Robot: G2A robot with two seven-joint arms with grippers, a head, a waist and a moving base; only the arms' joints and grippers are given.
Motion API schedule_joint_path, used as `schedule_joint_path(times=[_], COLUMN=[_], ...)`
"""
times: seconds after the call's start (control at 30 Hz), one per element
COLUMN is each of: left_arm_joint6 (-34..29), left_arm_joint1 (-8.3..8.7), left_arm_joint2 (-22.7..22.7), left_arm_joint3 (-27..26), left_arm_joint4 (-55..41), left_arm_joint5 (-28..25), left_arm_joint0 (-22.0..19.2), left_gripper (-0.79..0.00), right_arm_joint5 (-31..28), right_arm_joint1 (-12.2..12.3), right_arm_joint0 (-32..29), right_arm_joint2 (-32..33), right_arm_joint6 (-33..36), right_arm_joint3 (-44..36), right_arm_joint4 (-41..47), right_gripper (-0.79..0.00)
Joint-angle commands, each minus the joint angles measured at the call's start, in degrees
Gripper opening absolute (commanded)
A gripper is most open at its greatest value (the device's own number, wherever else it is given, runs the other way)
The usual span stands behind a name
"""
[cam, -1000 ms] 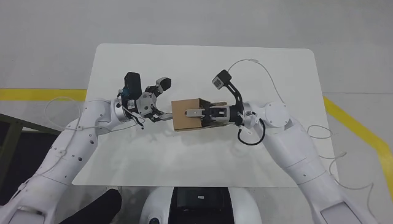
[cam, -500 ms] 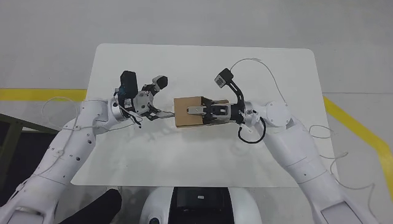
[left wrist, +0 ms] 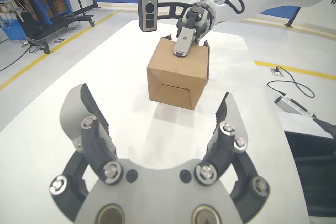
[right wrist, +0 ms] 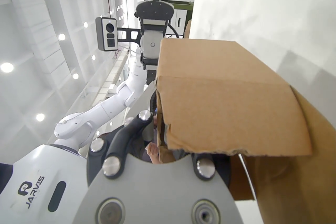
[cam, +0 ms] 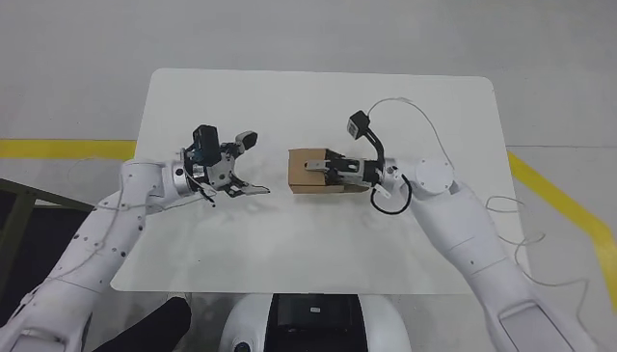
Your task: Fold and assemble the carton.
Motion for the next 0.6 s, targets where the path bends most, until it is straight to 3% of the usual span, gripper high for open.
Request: schedule_joint_path(times=[0.0,0.27,0.57], left_arm_joint6=[0.97,3.79,3.85], left_arm_joint1=[-0.14,-1.24,-3.29], left_arm_joint2=[0.61,4.66,8.70], left_arm_joint3=[0.24,2.04,5.65], left_arm_joint4=[2.42,10.29,11.38], left_arm_joint5=[0.53,4.11,7.06], left_arm_joint0=[-0.12,-1.11,-3.56], left_gripper=[0.000,0.000,0.000], right_arm_joint5=[-0.19,-0.50,-1.71], right_arm_joint1=[-0.34,-1.67,-2.42], right_arm_joint0=[0.71,2.81,2.57], right_arm_joint2=[-0.64,-3.34,-4.23], right_arm_joint6=[0.06,-0.41,-0.41], right_arm_joint3=[1.71,7.64,10.14], right_arm_joint4=[0.20,-1.10,-1.10], right_gripper=[-0.785,-0.785,-0.782])
